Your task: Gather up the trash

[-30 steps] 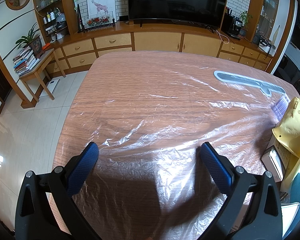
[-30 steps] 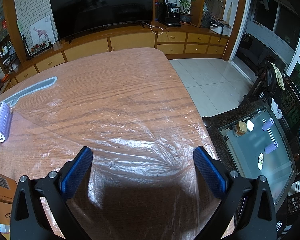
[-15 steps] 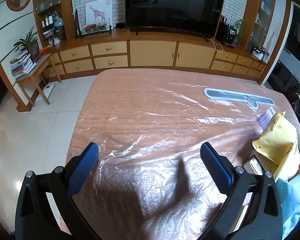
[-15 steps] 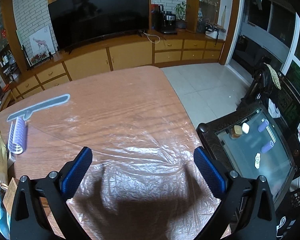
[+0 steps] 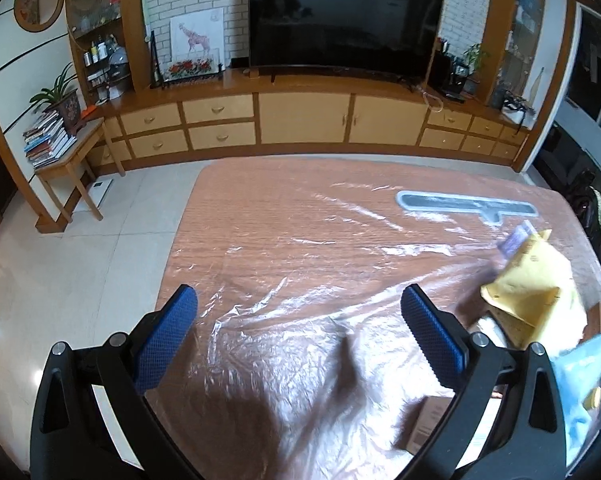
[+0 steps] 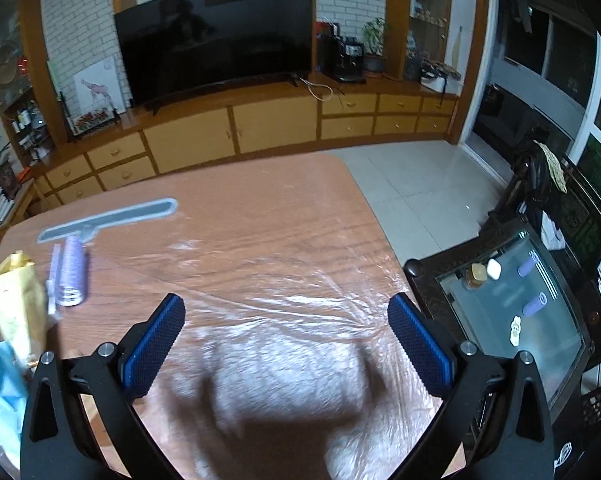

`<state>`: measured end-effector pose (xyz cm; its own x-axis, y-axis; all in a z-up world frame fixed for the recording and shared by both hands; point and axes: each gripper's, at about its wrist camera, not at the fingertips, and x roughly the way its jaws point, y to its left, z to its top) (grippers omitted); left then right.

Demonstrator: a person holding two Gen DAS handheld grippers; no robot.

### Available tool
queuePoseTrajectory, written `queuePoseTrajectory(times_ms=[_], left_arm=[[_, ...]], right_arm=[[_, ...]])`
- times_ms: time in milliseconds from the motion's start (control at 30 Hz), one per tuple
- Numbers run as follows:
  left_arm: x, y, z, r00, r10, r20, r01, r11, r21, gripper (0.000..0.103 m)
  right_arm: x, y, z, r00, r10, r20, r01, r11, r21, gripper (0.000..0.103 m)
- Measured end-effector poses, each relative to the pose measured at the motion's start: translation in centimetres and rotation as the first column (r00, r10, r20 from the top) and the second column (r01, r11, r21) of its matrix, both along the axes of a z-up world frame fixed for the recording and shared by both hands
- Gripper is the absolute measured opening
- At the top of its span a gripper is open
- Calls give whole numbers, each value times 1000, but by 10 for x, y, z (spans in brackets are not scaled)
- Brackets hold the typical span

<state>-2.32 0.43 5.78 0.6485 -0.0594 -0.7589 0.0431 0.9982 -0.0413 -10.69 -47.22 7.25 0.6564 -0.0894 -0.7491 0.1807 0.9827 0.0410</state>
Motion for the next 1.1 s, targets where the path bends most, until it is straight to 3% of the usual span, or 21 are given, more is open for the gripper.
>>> queuePoseTrajectory(times_ms=[267,433,567,667,767,1100], left_arm=[[-63,-3,24,994,-99,39,98,995,21,101],[-106,-4,27,991,-133,25,133,991,-27,101],[-135,-12,24,985,-174,19,174,985,-1,102],[-151,-22,21,976,-217,9,217,976,26,102],[-166,-27,15,967,-255,0,255,967,2,102],[-177,-39,-8,959,-279,-52,279,960,1,102]], right_arm=[[-67,58,27,981,188,49,-187,982,-17,99],[-101,88,26,971,235,49,-235,972,-13,99],[-119,104,18,964,264,33,-265,963,38,99],[-127,113,8,961,277,6,-277,959,62,99],[-132,119,-1,959,282,-8,-280,954,105,99],[-139,139,-19,955,291,-56,-289,956,45,99]])
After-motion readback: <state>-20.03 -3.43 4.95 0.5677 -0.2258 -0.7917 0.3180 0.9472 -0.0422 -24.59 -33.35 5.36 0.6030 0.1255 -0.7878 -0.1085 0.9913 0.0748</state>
